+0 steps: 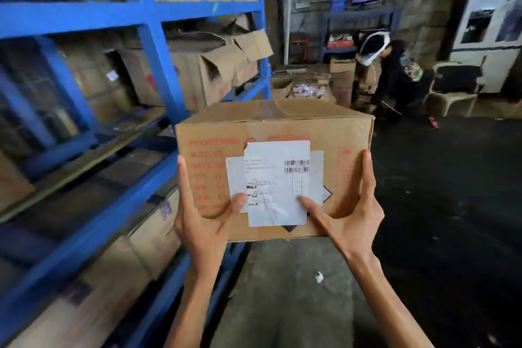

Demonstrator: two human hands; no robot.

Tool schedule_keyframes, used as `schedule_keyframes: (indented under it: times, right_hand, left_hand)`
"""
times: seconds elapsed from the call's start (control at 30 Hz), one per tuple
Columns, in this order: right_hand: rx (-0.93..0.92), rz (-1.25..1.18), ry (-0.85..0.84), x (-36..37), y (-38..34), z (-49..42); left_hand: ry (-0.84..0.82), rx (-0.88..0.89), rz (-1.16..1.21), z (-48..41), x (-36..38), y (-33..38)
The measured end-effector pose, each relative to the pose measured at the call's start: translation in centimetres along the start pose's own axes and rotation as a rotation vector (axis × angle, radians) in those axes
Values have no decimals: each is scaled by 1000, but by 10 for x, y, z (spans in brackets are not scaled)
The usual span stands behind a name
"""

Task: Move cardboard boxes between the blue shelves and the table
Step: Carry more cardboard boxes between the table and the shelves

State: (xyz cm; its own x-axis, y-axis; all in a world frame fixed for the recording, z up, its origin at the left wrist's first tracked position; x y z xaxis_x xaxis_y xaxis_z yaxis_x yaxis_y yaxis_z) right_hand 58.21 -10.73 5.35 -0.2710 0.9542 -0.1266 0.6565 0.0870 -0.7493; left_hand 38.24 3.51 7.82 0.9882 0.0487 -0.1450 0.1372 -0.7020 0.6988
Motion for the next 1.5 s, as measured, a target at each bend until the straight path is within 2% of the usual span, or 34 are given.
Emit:
schedule_keyframes:
  times: [0.3, 0.53, 0.73, 0.97, 1.2, 1.37, 1.5]
  right_hand:
    - [-8, -212, -203, 85, -56, 48]
    - [-57, -331, -331, 163, -77, 52]
    - [-150, -409, -375, 248, -87, 19]
    - [-166, -549, -446, 386, -83, -32]
    - [-144, -606, -545, 519, -76, -88]
    - [-224, -662, -551, 597, -76, -102]
    - [-122, -675, -716, 660, -76, -111]
  left_hand:
    - [204, -46, -220, 9, -122, -17]
    - [321, -16, -351, -8, -174, -36]
    - [431, -4, -449, -56, -181, -68]
    - [516, 32, -477, -145, -176, -150]
    - [627, -43, -503, -234, -151, -215]
    - [672, -80, -589, -279, -149, -255]
    - [734, -140, -595, -309, -155, -293]
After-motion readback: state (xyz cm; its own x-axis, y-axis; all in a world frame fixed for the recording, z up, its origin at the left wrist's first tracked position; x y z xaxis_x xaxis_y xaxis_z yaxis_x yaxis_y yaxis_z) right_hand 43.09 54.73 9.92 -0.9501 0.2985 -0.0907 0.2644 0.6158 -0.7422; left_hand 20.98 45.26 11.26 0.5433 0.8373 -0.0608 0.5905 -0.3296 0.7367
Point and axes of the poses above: each hand's wrist, its own z-axis away from the middle knuckle, its own x-axis out of the palm, y = z × x, the point moved 1 cm from there along -z, towards the middle knuckle
